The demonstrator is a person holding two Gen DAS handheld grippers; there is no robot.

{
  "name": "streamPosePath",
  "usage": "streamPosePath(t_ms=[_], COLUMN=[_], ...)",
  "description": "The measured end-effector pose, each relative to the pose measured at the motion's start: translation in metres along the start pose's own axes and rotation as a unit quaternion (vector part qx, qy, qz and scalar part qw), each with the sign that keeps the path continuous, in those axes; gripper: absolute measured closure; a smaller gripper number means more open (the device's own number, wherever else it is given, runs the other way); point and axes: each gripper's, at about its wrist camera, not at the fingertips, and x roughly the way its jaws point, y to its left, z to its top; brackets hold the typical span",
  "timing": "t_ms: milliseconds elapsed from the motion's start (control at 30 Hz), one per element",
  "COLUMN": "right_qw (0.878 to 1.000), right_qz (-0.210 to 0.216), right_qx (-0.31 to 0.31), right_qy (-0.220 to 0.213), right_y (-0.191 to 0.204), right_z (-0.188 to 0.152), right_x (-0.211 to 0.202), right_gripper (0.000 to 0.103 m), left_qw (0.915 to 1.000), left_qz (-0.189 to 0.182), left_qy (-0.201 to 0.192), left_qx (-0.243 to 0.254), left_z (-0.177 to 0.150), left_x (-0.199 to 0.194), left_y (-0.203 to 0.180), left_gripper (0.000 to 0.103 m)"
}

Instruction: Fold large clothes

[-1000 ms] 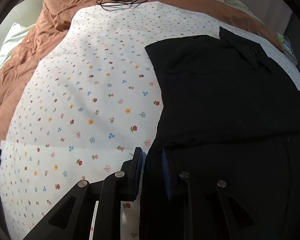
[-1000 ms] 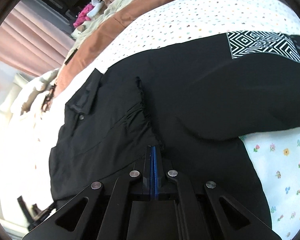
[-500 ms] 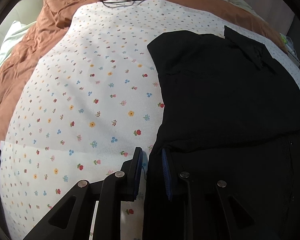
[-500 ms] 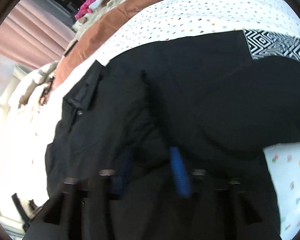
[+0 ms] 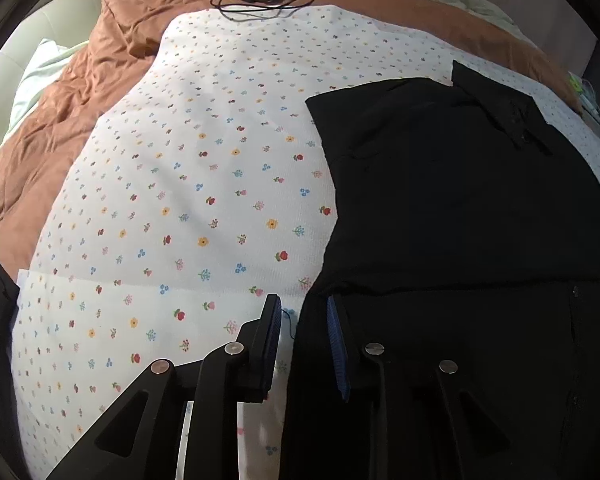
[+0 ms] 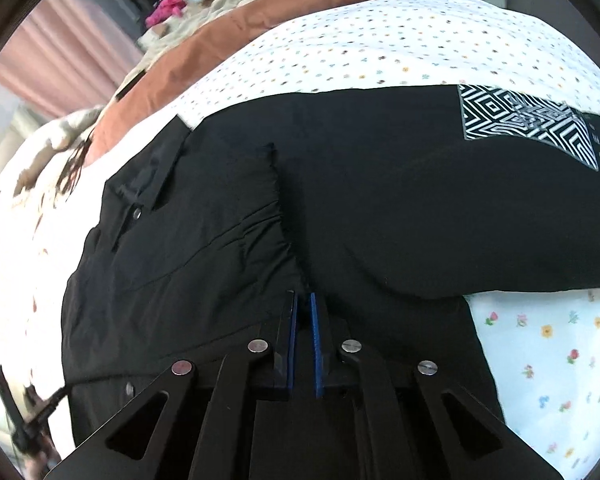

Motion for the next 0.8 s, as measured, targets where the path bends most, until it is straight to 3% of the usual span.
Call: streamPosePath(t_ms=[33,100,167,233,400,667,800], right_qw=[1.0,1.0,0.999,0.999,0.996,0.99,0.987], right_qz=[0.009,0.019,0.016,0.012,-0.019,-0.057,-0.071], right_qx=[-0.002,-0.002,-0.007,-0.004,0.007,0.01,0.041], right_qy=[0.004,-0.009,-0.036,-0.047,-0.088,-0.125,-0.139], right_y=[-0.001,-0.005,-0.011,-0.023,-0.061,-0.119,-0.163], right_z=[0.0,-0.001,-0.003,-0.004,-0.011,-0.022,-0.028], right_x=[-0.006,-0.023,-0.045,-0.063,-0.114,-0.186,-0.218], right_gripper=[0.084,0.044,0.036,0.036,0.036,0.034,0.034], left_qw=[1.0,0.9997,0.9987,0.9969,0.9913,0.9841,0.979], left_qz=[-0.008,-0.017,-0.022,-0.022,-0.035,-0.07,-0.097], left_qy=[-0.003,-0.019,-0.046,-0.069,-0.114,-0.149,-0.156], left_qx=[-0.002,-0.002,0.011,0.03,0.056,0.068,0.088], left_z=[0.0,-0.001,-0.002,-0.004,-0.011,-0.021,-0.028], left_x=[-0.005,-0.019,-0.036,-0.052,-0.087,-0.131,-0.148], left_y=[-0.001,-0.004,-0.012,-0.023,-0.051,-0.09,-0.119], left_gripper=[0.065,0.048,0.038,0.032,0.032,0.032,0.031])
